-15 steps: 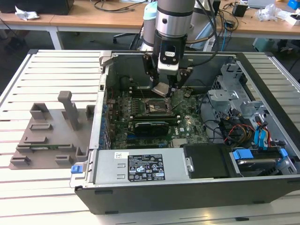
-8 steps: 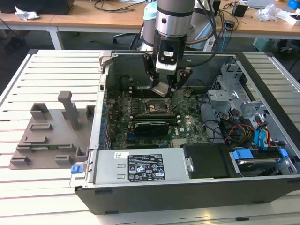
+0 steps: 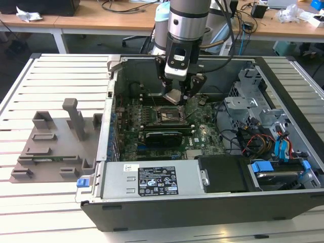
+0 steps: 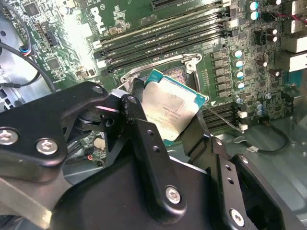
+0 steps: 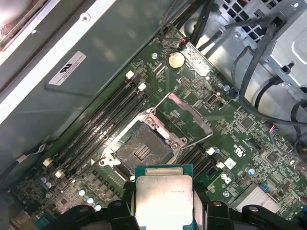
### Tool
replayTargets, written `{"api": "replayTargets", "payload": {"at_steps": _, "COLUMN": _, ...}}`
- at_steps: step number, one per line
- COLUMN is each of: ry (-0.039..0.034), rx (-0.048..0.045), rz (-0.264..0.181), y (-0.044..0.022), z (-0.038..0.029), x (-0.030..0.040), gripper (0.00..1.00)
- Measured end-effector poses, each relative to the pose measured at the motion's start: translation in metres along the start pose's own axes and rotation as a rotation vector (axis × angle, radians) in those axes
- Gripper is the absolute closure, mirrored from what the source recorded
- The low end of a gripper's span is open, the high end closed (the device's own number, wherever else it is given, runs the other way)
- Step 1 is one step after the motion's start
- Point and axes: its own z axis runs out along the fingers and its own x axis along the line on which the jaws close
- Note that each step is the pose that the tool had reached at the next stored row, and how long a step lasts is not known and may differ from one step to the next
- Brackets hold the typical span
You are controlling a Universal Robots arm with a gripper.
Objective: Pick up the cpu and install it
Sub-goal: 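Place the cpu into insertion slot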
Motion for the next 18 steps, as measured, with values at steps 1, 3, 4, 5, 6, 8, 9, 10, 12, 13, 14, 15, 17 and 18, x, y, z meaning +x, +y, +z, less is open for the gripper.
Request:
{"api": "replayTargets", "payload": {"at_steps": 1, "ry": 0.0003, "rx": 0.0001, "rz": 0.007, "y": 0.0000, "z": 0.0000, "x": 0.0000, "gripper": 0.45}}
{"api": "replayTargets", "payload": {"at_steps": 3, "ry": 0.0013, "rx": 0.0006, "rz": 0.030, "y": 0.0000, "z": 0.0001, "x": 0.0000, "gripper": 0.45}}
{"api": "replayTargets", "payload": {"at_steps": 4, "ry": 0.0021, "rx": 0.0009, "rz": 0.049, "y": 0.0000, "z": 0.0001, "x": 0.0000, "gripper": 0.45}}
{"api": "replayTargets", "payload": {"at_steps": 5, "ry": 0.0026, "rx": 0.0012, "rz": 0.062, "y": 0.0000, "z": 0.0001, "x": 0.0000, "gripper": 0.45}}
{"api": "replayTargets", "payload": {"at_steps": 6, "ry": 0.0031, "rx": 0.0014, "rz": 0.073, "y": 0.0000, "z": 0.0002, "x": 0.0000, "gripper": 0.45}}
{"api": "replayTargets", "payload": {"at_steps": 8, "ry": 0.0042, "rx": 0.0019, "rz": 0.099, "y": 0.0000, "z": 0.0002, "x": 0.0000, "gripper": 0.45}}
{"api": "replayTargets", "payload": {"at_steps": 9, "ry": 0.0048, "rx": 0.0021, "rz": 0.112, "y": 0.0000, "z": 0.0003, "x": 0.0000, "gripper": 0.45}}
{"api": "replayTargets", "payload": {"at_steps": 10, "ry": 0.0051, "rx": 0.0023, "rz": 0.120, "y": 0.0000, "z": 0.0003, "x": 0.0000, "gripper": 0.45}}
{"api": "replayTargets", "payload": {"at_steps": 12, "ry": 0.0059, "rx": 0.0026, "rz": 0.136, "y": 0.0000, "z": 0.0004, "x": 0.0000, "gripper": 0.45}}
{"api": "replayTargets", "payload": {"at_steps": 13, "ry": 0.0062, "rx": 0.0027, "rz": 0.142, "y": 0.0000, "z": 0.0004, "x": 0.0000, "gripper": 0.45}}
{"api": "replayTargets", "payload": {"at_steps": 14, "ry": 0.0064, "rx": 0.0029, "rz": 0.148, "y": 0.0000, "z": 0.0004, "x": 0.0000, "gripper": 0.45}}
{"api": "replayTargets", "payload": {"at_steps": 15, "ry": 0.0067, "rx": 0.0030, "rz": 0.155, "y": 0.0000, "z": 0.0004, "x": 0.0000, "gripper": 0.45}}
{"api": "replayTargets", "payload": {"at_steps": 17, "ry": 0.0073, "rx": 0.0032, "rz": 0.168, "y": 0.0000, "z": 0.0004, "x": 0.0000, "gripper": 0.45}}
{"api": "replayTargets", "payload": {"at_steps": 18, "ry": 0.0076, "rx": 0.0033, "rz": 0.174, "y": 0.0000, "z": 0.0005, "x": 0.0000, "gripper": 0.45}}
